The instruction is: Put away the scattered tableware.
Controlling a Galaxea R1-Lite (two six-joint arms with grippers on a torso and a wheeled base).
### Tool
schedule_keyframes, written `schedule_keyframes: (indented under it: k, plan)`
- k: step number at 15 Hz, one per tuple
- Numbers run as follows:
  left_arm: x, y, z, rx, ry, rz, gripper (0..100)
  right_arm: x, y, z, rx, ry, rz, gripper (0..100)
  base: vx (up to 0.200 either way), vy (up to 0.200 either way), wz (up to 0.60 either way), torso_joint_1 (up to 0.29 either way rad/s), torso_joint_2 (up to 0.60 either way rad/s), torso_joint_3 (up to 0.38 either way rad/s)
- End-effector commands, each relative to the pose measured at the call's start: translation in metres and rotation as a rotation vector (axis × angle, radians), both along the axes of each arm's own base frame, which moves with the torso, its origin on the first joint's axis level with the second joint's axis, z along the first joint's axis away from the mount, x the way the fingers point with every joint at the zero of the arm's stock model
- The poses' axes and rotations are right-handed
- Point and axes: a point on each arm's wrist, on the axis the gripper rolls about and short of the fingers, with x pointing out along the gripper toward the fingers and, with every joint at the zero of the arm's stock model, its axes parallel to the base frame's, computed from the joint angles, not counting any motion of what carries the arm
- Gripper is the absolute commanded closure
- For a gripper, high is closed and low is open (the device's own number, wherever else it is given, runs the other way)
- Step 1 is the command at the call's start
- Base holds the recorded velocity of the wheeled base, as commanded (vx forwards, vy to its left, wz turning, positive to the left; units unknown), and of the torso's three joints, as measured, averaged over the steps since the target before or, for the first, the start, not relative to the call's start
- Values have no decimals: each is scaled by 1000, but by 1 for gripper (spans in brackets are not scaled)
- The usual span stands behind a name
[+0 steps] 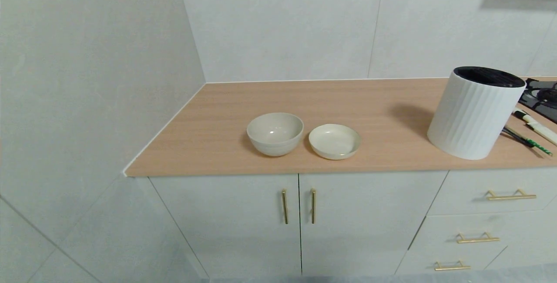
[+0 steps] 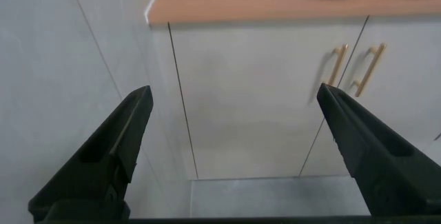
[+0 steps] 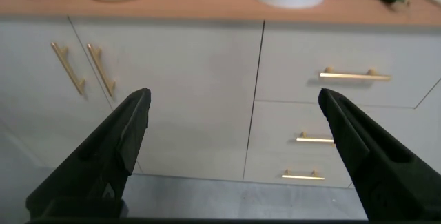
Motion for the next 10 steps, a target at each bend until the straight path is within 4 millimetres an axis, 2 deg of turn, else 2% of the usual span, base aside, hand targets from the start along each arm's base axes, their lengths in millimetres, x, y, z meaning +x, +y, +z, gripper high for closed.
schedule_keyframes:
  k: [1,10]
  plan:
    - [0,0,0,0,0,-1,0,0,0,0,-2,1,1,0,0,0,0,-227,525,300]
    - [0,0,0,0,0,-1,0,0,0,0,0,1,1,0,0,0,0,-208,492,281]
